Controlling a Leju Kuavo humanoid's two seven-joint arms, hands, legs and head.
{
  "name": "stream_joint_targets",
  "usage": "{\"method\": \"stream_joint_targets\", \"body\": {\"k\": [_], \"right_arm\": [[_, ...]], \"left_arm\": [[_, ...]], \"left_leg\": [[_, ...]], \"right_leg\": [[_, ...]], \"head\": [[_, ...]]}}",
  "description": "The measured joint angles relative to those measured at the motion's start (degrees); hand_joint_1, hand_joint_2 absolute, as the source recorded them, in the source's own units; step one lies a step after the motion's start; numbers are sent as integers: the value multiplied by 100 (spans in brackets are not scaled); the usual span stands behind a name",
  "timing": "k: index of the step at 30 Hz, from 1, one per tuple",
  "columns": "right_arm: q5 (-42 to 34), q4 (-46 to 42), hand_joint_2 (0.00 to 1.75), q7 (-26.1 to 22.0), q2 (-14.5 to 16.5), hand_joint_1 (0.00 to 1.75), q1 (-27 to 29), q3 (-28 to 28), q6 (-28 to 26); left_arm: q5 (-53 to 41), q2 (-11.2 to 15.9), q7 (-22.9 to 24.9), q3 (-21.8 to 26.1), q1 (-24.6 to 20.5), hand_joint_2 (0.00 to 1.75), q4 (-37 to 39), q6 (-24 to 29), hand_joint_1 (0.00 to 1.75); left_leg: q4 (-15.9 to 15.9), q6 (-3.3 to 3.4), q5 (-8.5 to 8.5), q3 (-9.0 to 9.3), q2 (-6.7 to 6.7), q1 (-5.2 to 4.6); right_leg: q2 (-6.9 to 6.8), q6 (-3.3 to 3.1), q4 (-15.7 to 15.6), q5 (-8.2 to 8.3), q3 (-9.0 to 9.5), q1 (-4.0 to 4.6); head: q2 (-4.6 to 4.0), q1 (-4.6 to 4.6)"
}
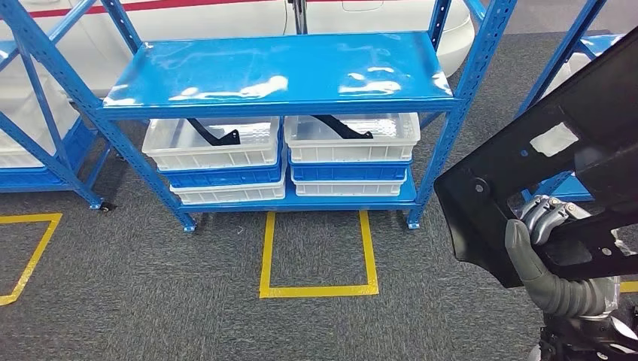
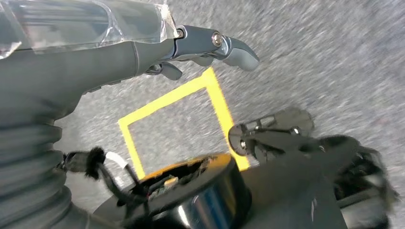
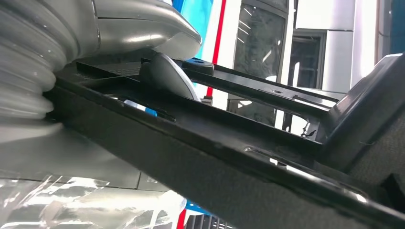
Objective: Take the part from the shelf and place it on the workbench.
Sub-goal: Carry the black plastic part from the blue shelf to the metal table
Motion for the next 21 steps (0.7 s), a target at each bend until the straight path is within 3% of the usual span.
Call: {"method": "stream_joint_targets", "body": {"k": [2,4,6,7,8,10,11,12,13,14,15,16,18,19,21], "right_arm": [[0,0,175,-1,0,175,0,-2,0],[1,0,175,-2,-1,175,1,-4,0],[2,0,175,-2,-3,175,6,-3,0],[2,0,175,-3,-4,175,10,-3,0],[2,0,175,-3,-5,175,14,-3,-1],[3,0,175,-3,-8,175,24,-4,-2],[3,0,175,-2,-8,175,30,-3,-2],[3,0,175,-2,-7,175,35,-2,-2],[2,0,175,-2,-7,175,37,-2,-2],[2,0,175,-2,-6,175,36,-1,-2],[2,0,175,-1,-6,175,36,-2,-2],[2,0,175,-1,-7,175,35,-2,-2],[3,0,175,-1,-8,175,32,-3,-2],[3,-1,175,-3,-9,175,29,-4,-2],[4,-1,175,-4,-8,175,31,-4,-2]], "left_arm": [[-4,2,21,0,13,175,0,-1,0],[-4,3,31,0,24,175,0,-1,0],[-5,-5,38,0,44,175,0,-1,0],[-5,-9,42,-1,55,175,0,-1,0],[-5,-13,46,-1,65,175,1,1,0],[-4,-13,48,-2,75,175,2,14,0],[-4,-13,48,-2,79,175,2,21,0],[-4,-14,48,-2,81,175,2,26,0],[-4,-14,48,-2,78,175,2,23,0],[-4,-15,48,-2,73,175,2,20,0],[-3,-16,47,-2,65,175,2,18,0],[-2,-16,46,-1,57,175,2,15,0],[-3,-17,39,0,41,175,2,15,0],[-4,-17,35,0,34,175,2,16,0],[-10,-16,29,0,26,175,2,16,0]], "left_leg": [[-1012,84,26,676,-5,-28],[-1629,134,-74,1001,-12,-62],[-1699,176,12,898,-3,-60],[-1704,214,86,827,6,-49],[-1710,253,171,745,16,-40],[-1700,301,321,581,26,-38],[-1687,303,390,494,32,-40],[-1664,296,450,400,41,-42],[-1626,288,503,303,52,-41],[-1576,276,549,201,61,-38],[-1516,260,588,104,65,-35],[-1450,240,619,15,64,-42],[-1342,187,683,-120,62,-62],[-1310,160,727,-172,61,-74],[-1264,107,792,-260,49,-77]], "right_leg": [[10,44,5,126,-112,23],[-9,103,-22,264,-166,27],[-10,166,-52,345,-219,18],[-2,190,26,219,-274,13],[8,211,222,-35,-351,7],[15,248,953,-724,-526,-10],[16,270,1368,-932,-584,-13],[17,288,1681,-975,-594,-13],[16,301,1819,-864,-523,-16],[15,308,1757,-680,-360,-20],[14,310,1486,-518,-98,-23],[14,306,1072,-465,222,-23],[22,260,300,-611,726,-4],[26,230,99,-701,819,9],[14,147,25,-707,763,-5]], "head": [[0,1],[0,3],[0,3],[0,8],[0,13],[0,27],[0,28],[0,30],[0,31],[0,30],[0,31],[0,32],[0,29],[0,27],[0,25]]}}
